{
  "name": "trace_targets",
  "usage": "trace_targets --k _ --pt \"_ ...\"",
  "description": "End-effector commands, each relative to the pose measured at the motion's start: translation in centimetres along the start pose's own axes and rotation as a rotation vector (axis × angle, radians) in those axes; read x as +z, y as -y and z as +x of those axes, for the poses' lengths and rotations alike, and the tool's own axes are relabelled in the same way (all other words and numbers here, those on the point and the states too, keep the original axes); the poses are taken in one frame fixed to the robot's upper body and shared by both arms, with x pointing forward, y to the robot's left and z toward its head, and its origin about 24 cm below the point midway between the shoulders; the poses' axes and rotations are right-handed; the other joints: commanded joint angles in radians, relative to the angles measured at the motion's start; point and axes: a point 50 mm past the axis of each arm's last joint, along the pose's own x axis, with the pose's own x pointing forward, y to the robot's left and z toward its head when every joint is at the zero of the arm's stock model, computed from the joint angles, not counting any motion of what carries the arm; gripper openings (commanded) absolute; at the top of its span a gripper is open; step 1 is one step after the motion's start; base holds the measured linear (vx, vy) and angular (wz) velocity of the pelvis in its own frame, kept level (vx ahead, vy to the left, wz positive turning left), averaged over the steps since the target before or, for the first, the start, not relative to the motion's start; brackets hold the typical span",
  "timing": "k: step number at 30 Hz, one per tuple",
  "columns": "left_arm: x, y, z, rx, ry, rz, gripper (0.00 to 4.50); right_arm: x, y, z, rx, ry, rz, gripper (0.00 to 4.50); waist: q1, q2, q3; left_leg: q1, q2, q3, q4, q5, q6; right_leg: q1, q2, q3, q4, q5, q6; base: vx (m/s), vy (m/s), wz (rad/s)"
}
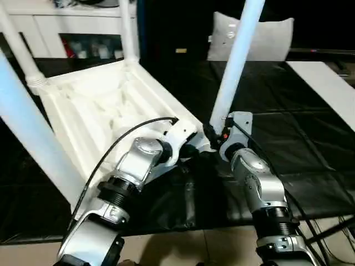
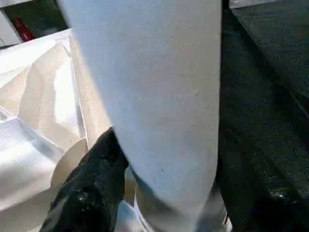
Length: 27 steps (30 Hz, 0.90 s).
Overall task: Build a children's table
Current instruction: Rotate leg to tighten
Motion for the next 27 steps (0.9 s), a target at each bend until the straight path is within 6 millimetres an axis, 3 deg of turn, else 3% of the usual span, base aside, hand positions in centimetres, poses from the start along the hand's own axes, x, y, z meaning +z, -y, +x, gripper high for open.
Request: trace_targets --k 1,5,10,14,18,19,22,24,27 --pt "2.3 1.3 0.2 -0.100 0.089 0.074 0.00 -0.7 -0.4 -0.3 0.060 -0.031 0.007 3.13 0.006 0.007 -0.074 0.019 0.022 -0.011 -0.055 -0.150 0.047 0.056 -0.042 0.024 -0.064 -0.024 -0.213 0.000 0.000 0.00" --pt "1.5 0.8 -0.5 -0.119 0.071 0.106 0.00 -0.8 0.9 -1.1 0.092 -0.053 -0.037 3.56 0.016 0.009 -0.068 0.024 0.026 -0.012 -0.060 -0.209 0.028 0.055 -0.043 0.024 -0.073 -0.115 -0.203 0.000 0.000 0.00" --pt "-0.5 -0.3 -2.5 -0.209 0.013 0.177 0.00 0.3 3.0 -2.9 0.336 -0.066 -0.177 3.92 0.021 0.008 -0.063 0.028 0.029 -0.015 -0.066 -0.293 0.002 0.051 -0.046 0.025 -0.085 -0.244 -0.172 0.000 0.000 0.00" --pt "-1.6 -1.0 -4.0 -0.290 -0.018 0.256 0.00 0.9 3.7 -4.2 0.577 -0.123 -0.291 4.25 0.026 0.007 -0.063 0.025 0.030 -0.016 -0.065 -0.289 0.011 0.051 -0.047 0.025 -0.083 -0.250 -0.169 0.000 0.000 0.00" --pt "-2.3 -1.2 -4.9 -0.369 -0.057 0.313 0.00 1.1 3.8 -4.7 0.710 -0.161 -0.339 4.25 0.031 0.006 -0.066 0.025 0.032 -0.015 -0.062 -0.276 0.018 0.050 -0.049 0.025 -0.079 -0.234 -0.184 0.000 0.000 0.00" --pt "-2.4 -1.0 -5.3 -0.434 -0.060 0.350 0.00 1.1 4.0 -4.8 0.773 -0.177 -0.363 4.25 0.035 -0.001 -0.066 0.027 0.033 -0.014 -0.060 -0.269 0.023 0.048 -0.050 0.024 -0.078 -0.223 -0.193 0.000 0.000 0.00" --pt "-2.7 -0.8 -5.7 -0.495 -0.078 0.378 0.00 1.1 4.0 -4.9 0.849 -0.201 -0.357 4.25 0.042 0.005 -0.068 0.029 0.035 -0.013 -0.059 -0.253 0.025 0.047 -0.051 0.025 -0.071 -0.188 -0.215 0.000 0.000 0.00" --pt "-3.1 -0.7 -6.3 -0.577 -0.113 0.426 0.00 1.2 3.9 -5.1 0.974 -0.242 -0.355 3.91 0.048 -0.001 -0.070 0.030 0.036 -0.012 -0.057 -0.251 0.031 0.049 -0.048 0.021 -0.065 -0.165 -0.233 0.000 0.000 0.00" --pt "-3.3 -0.7 -6.6 -0.631 -0.140 0.465 0.00 1.1 3.8 -5.3 1.084 -0.305 -0.366 3.72 0.058 0.001 -0.067 0.031 0.040 -0.008 -0.057 -0.247 0.032 0.047 -0.050 0.022 -0.062 -0.167 -0.238 0.000 0.000 0.00"
